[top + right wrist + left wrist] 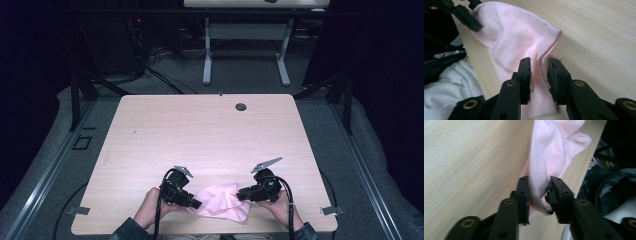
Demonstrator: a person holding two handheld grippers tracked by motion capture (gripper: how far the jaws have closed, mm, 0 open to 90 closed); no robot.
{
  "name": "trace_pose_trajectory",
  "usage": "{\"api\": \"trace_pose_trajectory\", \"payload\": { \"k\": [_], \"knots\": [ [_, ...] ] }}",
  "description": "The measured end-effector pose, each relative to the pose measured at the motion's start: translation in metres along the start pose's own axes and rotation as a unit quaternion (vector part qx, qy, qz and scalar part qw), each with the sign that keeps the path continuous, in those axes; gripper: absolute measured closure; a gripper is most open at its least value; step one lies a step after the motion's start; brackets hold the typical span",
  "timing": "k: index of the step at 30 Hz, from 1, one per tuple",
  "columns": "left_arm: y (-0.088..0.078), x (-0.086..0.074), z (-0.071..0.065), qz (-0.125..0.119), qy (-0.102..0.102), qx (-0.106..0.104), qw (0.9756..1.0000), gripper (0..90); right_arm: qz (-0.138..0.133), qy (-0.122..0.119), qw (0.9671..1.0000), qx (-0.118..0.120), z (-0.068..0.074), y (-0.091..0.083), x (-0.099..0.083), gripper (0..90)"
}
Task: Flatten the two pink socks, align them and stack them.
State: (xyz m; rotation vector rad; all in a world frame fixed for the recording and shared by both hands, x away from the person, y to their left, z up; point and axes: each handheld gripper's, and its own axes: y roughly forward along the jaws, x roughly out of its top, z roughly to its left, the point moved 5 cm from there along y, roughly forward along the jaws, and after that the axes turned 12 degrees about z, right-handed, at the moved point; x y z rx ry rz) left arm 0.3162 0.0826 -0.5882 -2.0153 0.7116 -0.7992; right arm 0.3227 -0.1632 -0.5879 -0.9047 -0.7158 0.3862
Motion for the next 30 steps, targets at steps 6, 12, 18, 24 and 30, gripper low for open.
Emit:
{"api": "trace_pose_trajectory", "payload": {
  "k": [6,12,18,24,30],
  "knots": [
    [-0.001,-0.004,-0.005,-0.005,0.002,0.03,0.9995,58.6,-0.008,0.003,0.9997,-0.021,-0.009,0.006,0.002,71.5],
    [-0.009,-0.011,-0.012,-0.033,0.008,0.08,0.9962,56.8,-0.001,-0.009,0.9985,-0.054,-0.005,0.015,0.0,78.4],
    [-0.012,-0.013,-0.016,-0.055,0.016,0.097,0.9936,78.5,-0.006,-0.022,0.9964,-0.081,0.007,0.01,-0.003,86.7],
    [-0.02,-0.011,-0.019,-0.058,0.021,0.082,0.9947,87.6,-0.021,-0.021,0.995,-0.095,0.031,-0.016,-0.008,86.8],
    [-0.034,-0.011,-0.022,-0.047,0.023,0.028,0.9982,87.9,-0.025,-0.021,0.9949,-0.095,0.055,-0.042,-0.021,87.0]
  ]
}}
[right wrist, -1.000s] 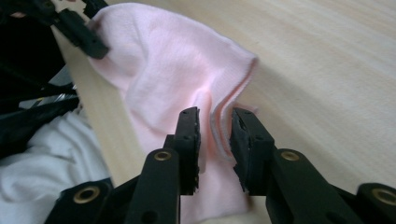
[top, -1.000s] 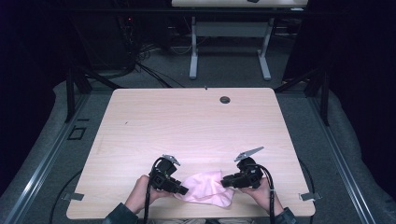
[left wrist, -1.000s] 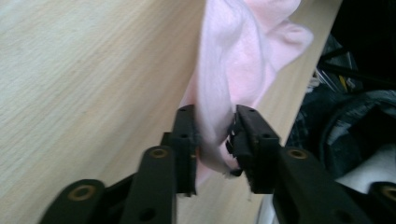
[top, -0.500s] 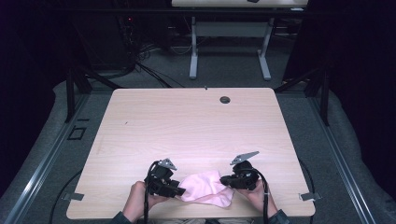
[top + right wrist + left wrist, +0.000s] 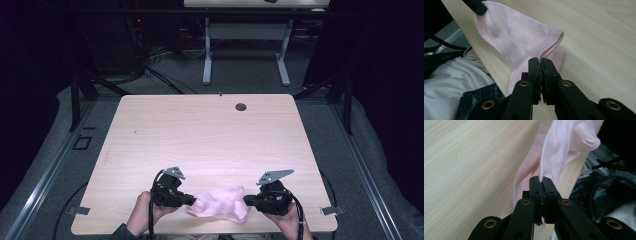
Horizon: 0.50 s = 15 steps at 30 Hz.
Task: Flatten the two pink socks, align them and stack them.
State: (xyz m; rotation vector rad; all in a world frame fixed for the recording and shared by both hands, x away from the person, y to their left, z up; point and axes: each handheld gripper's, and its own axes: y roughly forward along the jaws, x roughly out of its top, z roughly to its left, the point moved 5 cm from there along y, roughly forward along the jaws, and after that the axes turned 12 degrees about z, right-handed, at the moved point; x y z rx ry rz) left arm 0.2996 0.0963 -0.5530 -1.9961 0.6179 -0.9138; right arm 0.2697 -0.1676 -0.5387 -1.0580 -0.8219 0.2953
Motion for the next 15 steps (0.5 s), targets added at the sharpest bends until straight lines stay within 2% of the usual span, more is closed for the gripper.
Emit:
{"api": "trace_pose_trajectory", "payload": {
  "k": [2,4,6,7,10,12,15],
  "knots": [
    [0.001,0.0,0.005,0.017,-0.003,-0.012,0.9998,87.9,0.005,0.007,1.0,0.001,0.004,-0.002,-0.005,87.0],
    [0.006,0.002,0.011,0.034,-0.006,-0.02,0.9992,87.7,0.011,0.015,0.9998,0.002,0.002,0.003,-0.009,86.9],
    [0.016,0.005,0.019,0.053,-0.01,-0.018,0.9984,87.6,0.02,0.021,0.9995,-0.007,-0.003,0.015,-0.012,86.9],
    [0.018,0.006,0.022,0.055,-0.011,-0.018,0.9983,87.3,0.03,0.022,0.9991,-0.018,-0.007,0.022,-0.014,86.9],
    [0.028,0.01,0.031,0.071,-0.015,0.002,0.9974,84.4,0.042,0.024,0.9981,-0.038,-0.013,0.039,-0.016,86.8],
    [0.031,0.011,0.034,0.079,-0.014,0.01,0.9968,81.8,0.042,0.024,0.9979,-0.042,-0.016,0.045,-0.017,86.7],
    [0.033,0.01,0.037,0.083,-0.014,0.019,0.9963,72.8,0.042,0.021,0.9974,-0.055,-0.019,0.053,-0.017,86.1]
  ]
}}
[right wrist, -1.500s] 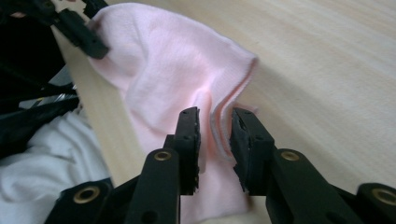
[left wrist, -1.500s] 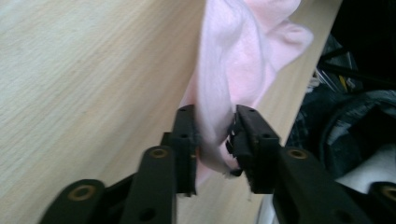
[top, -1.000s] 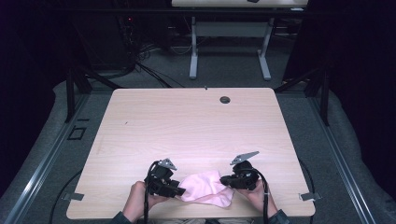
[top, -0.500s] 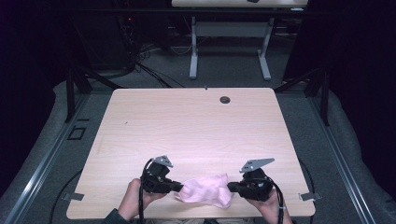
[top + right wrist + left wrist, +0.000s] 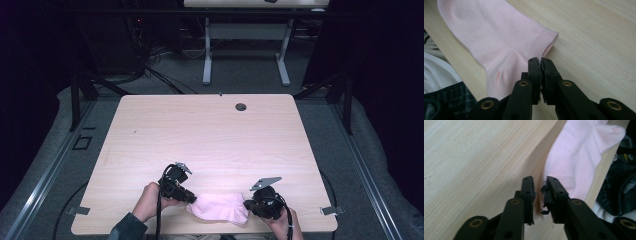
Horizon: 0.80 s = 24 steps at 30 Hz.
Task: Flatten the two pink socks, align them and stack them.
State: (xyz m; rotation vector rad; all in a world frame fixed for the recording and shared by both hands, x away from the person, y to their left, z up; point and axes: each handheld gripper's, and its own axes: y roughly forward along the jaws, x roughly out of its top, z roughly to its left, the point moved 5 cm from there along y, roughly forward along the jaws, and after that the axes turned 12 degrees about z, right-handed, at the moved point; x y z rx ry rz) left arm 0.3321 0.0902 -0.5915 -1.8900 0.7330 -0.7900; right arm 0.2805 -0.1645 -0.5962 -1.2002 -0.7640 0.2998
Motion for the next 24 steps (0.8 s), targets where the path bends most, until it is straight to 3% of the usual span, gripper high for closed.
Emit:
{"api": "trace_pose_trajectory", "payload": {
  "k": [4,7,9,12,20,24],
  "knots": [
    [-0.006,-0.006,-0.005,-0.011,-0.008,0.021,0.9997,58.0,-0.003,-0.005,0.9999,-0.016,-0.002,0.001,0.0,80.9],
    [-0.011,-0.013,-0.014,-0.023,-0.004,0.032,0.9992,53.5,0.0,-0.005,0.9996,-0.027,0.0,0.0,0.0,72.3],
    [-0.011,-0.018,-0.02,-0.024,-0.001,0.028,0.9993,53.1,0.003,-0.009,0.9995,-0.029,0.001,0.001,0.0,69.8],
    [-0.006,-0.021,-0.02,-0.023,-0.007,0.025,0.9994,57.6,0.012,-0.01,0.9995,-0.028,0.003,0.003,-0.001,72.1],
    [0.008,-0.025,-0.005,-0.043,-0.025,0.01,0.9987,86.0,0.006,-0.014,0.9997,-0.019,0.002,0.006,-0.004,80.8],
    [0.01,-0.026,-0.004,-0.057,-0.036,-0.015,0.9976,87.8,0.009,-0.018,0.9994,-0.028,0.0,0.005,-0.005,81.8]
  ]
}}
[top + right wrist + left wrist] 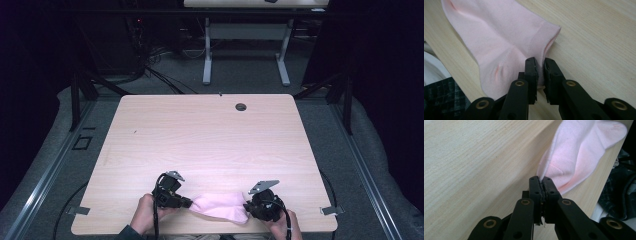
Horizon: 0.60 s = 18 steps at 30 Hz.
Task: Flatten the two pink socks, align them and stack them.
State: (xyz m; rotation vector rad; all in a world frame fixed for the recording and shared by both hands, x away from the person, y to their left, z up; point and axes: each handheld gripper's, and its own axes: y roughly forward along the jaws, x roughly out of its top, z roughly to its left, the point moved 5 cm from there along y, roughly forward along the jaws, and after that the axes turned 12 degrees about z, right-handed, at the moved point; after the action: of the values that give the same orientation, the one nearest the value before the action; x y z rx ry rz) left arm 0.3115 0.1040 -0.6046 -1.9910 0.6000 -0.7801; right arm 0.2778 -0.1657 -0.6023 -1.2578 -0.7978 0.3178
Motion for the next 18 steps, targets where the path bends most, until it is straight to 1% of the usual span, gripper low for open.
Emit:
{"api": "trace_pose_trajectory", "payload": {
  "k": [1,2,3,4,6,7,8,9,10,12,14,17,18],
  "knots": [
    [0.001,-0.001,-0.002,-0.002,-0.006,-0.007,1.0,87.8,-0.002,0.001,1.0,0.001,-0.001,0.0,0.0,81.8],
    [0.002,-0.001,-0.004,-0.001,-0.003,-0.008,1.0,87.8,-0.003,0.0,1.0,-0.003,-0.002,0.0,0.0,81.8],
    [0.003,-0.002,-0.007,-0.004,-0.003,-0.006,1.0,87.7,-0.001,-0.001,1.0,-0.01,-0.005,-0.001,0.001,81.8],
    [0.003,-0.002,-0.009,-0.004,-0.002,-0.004,1.0,87.6,-0.005,-0.004,0.9999,-0.009,-0.008,0.0,0.002,81.8],
    [0.003,-0.003,-0.013,-0.013,-0.002,-0.006,0.9999,87.5,-0.003,-0.005,0.9999,-0.012,-0.012,0.0,0.005,81.7],
    [0.003,-0.003,-0.014,-0.016,-0.001,0.0,0.9999,87.4,-0.007,-0.009,0.9998,-0.013,-0.015,0.001,0.006,81.6],
    [0.003,-0.003,-0.015,-0.018,-0.002,0.002,0.9998,87.3,0.001,-0.012,0.9998,-0.017,-0.017,0.0,0.007,81.6],
    [0.002,-0.003,-0.014,-0.018,-0.001,0.01,0.9998,87.3,-0.002,-0.012,0.9998,-0.015,-0.019,0.001,0.009,81.6],
    [0.002,-0.003,-0.014,-0.017,0.001,0.015,0.9997,87.3,0.0,-0.016,0.9998,-0.011,-0.02,0.001,0.01,81.6],
    [0.001,-0.003,-0.014,-0.017,0.001,0.019,0.9997,87.1,0.001,-0.017,0.9998,-0.007,-0.019,0.002,0.012,81.5],
    [0.001,-0.003,-0.013,-0.014,0.003,0.028,0.9995,87.0,0.007,-0.021,0.9997,-0.004,-0.017,0.001,0.011,81.5],
    [0.001,-0.003,-0.012,-0.01,0.006,0.032,0.9994,86.5,0.003,-0.018,0.9998,-0.003,-0.016,0.001,0.008,81.3],
    [0.001,-0.003,-0.013,-0.008,0.007,0.035,0.9993,85.6,0.0,-0.017,0.9998,0.003,-0.016,0.001,0.008,81.0]
  ]
}}
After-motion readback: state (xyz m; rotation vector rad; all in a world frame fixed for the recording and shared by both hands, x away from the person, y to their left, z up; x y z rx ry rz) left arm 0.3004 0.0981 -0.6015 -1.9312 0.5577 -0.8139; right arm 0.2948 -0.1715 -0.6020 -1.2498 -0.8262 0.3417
